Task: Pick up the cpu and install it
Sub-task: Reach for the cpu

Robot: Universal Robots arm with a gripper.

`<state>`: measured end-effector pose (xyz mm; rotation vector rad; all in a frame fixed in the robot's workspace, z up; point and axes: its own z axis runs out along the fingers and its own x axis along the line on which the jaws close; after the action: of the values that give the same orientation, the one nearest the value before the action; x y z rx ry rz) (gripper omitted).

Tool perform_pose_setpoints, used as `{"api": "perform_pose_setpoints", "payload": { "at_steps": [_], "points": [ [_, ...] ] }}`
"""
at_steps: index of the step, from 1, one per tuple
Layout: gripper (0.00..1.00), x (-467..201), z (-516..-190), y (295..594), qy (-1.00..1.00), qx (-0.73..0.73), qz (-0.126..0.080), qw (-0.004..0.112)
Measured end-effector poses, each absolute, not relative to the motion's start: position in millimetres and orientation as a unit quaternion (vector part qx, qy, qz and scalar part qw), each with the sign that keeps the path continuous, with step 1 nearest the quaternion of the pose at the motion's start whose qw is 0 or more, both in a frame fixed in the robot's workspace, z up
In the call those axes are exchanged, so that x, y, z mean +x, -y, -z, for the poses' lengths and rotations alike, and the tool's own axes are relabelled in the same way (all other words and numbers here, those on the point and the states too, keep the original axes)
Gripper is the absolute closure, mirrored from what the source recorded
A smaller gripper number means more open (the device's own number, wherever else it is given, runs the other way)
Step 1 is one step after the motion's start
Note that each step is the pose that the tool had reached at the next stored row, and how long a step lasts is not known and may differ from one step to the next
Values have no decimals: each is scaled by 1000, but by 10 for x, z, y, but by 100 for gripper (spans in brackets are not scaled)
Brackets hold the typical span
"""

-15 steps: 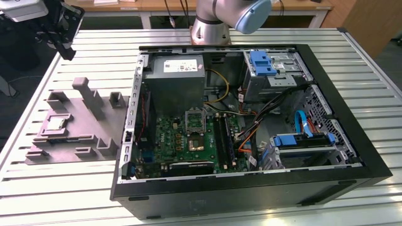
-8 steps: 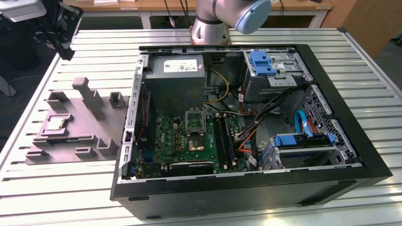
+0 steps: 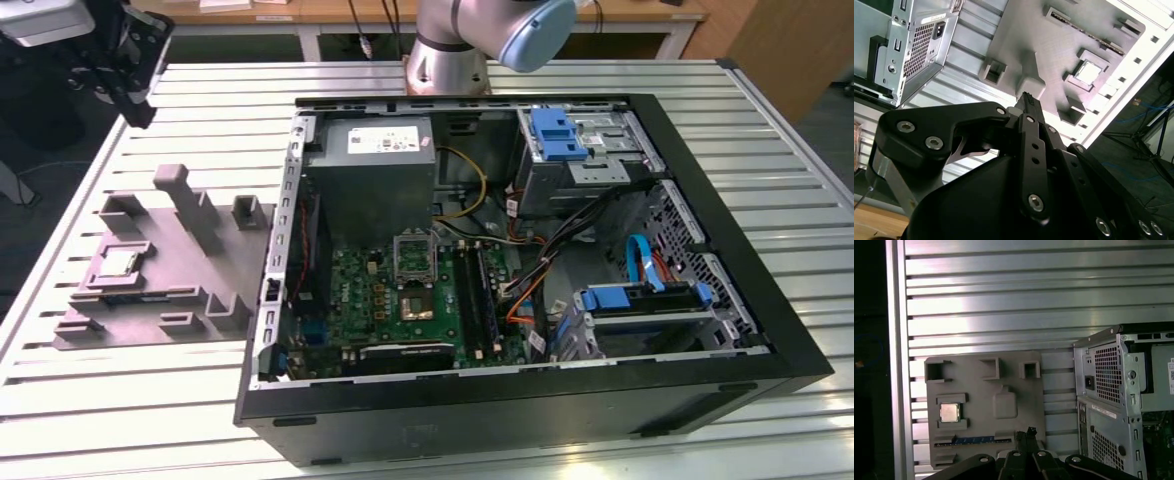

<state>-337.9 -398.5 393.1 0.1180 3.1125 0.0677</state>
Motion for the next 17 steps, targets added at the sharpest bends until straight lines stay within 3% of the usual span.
{"api": "perform_pose_setpoints", "payload": {
  "at_steps": [17],
  "points": [
    [89, -3439, -3931, 3985, -999, 38, -22, 13]
  ]
}}
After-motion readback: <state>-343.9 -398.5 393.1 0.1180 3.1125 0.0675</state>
